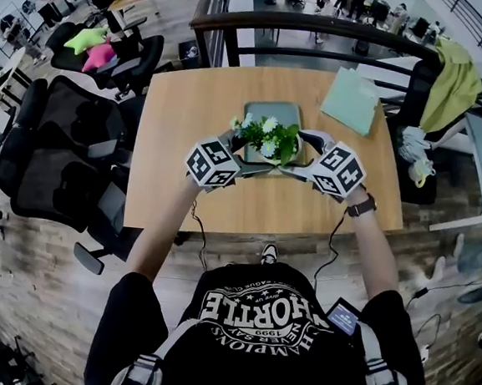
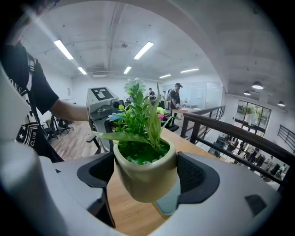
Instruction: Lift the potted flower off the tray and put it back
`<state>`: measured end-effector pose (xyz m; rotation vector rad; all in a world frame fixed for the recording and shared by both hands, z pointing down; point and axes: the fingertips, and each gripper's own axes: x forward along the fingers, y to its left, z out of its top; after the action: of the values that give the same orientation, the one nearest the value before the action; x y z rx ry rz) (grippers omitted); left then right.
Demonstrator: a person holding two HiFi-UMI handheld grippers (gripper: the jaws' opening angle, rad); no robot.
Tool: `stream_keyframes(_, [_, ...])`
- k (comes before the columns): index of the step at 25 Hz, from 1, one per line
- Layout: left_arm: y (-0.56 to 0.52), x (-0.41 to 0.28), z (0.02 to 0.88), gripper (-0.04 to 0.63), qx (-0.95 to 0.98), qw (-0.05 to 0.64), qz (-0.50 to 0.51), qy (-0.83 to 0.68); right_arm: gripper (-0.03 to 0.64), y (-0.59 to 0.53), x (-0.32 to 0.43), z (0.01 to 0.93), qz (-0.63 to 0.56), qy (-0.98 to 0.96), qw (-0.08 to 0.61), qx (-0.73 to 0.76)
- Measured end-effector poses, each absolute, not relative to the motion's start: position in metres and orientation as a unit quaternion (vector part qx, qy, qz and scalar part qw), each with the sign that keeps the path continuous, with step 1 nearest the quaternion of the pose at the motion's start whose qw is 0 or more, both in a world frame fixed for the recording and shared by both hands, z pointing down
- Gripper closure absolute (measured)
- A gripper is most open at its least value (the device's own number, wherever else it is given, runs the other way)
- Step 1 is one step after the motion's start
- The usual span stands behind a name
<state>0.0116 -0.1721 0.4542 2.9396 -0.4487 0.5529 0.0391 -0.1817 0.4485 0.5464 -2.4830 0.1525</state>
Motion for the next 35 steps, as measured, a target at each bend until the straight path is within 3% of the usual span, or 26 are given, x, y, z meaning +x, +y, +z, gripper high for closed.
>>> stream_keyframes(9, [-0.214,0.04,0.466,0.219,0.964,0.074,0.19,-0.172,0.173,-0.225,0.066,0.461,0.064,-0.936,0.297,0.176])
stream_keyframes(22, [-0.286,0.047,0.476,0.219,0.962,0.027,0.206,-0.175,0.173,-0.296,0.075,0.472,0.039,-0.938,0.286,0.189])
stream_keyframes(35, [-0.344,0.033,0.523,0.219,0.958,0.04,0.228,-0.168,0.173,-0.355,0.059,0.517,0.04,-0.925,0.326,0.191])
